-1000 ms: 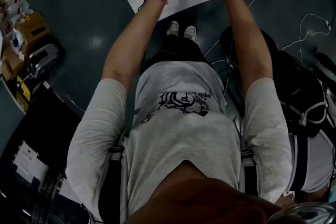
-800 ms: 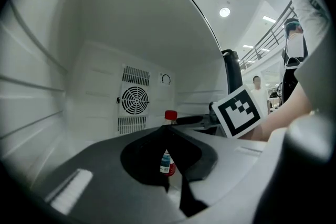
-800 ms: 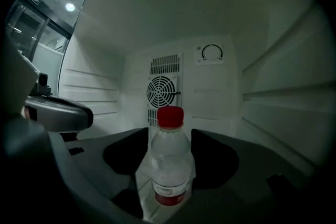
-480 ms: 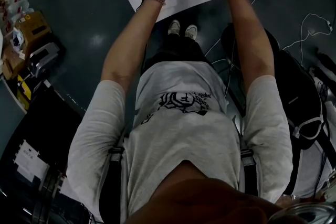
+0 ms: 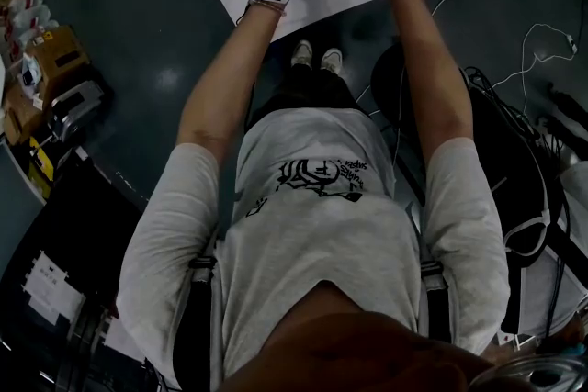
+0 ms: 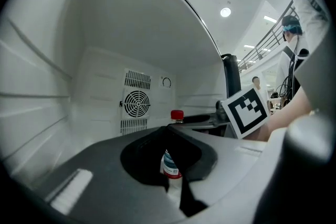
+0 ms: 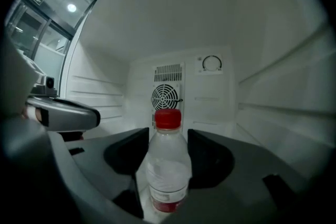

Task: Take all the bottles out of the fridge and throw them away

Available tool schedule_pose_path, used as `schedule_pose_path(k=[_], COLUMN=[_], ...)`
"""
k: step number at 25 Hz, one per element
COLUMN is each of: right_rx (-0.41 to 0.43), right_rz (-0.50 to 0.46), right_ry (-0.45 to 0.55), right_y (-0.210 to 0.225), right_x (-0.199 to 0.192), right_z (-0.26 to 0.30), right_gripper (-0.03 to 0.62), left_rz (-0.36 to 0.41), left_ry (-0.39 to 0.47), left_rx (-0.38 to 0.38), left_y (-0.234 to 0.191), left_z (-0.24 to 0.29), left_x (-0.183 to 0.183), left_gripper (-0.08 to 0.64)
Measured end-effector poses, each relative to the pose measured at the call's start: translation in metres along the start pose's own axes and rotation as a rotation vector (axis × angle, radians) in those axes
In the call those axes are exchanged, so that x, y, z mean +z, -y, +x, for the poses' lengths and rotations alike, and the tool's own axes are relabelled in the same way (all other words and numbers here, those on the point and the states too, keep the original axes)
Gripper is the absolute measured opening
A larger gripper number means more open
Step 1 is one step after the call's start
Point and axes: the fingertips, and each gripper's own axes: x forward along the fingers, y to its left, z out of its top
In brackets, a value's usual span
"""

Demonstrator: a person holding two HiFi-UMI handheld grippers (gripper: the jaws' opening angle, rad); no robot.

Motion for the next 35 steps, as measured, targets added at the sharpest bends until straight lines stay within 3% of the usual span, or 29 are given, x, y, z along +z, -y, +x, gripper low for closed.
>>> schedule_pose_path(k=[15, 35], right_rx=[0.057, 0.094], right_rz=[-0.02, -0.015], right_ry=[-0.01, 0.022], right_y=[-0.031, -0.05], right_x=[0.026, 0.096], right_z=[-0.077, -0.184], right_gripper=[0.224, 0.224], left_rz=[-0.02, -0.045], left_ry=[0.0, 0.063], left_rx=[-0.021, -0.102], left_y=[0.039, 0.11], left_z=[-0.031, -0.089], left_x=[0.035, 0.12], left_gripper=[0.009, 0.009])
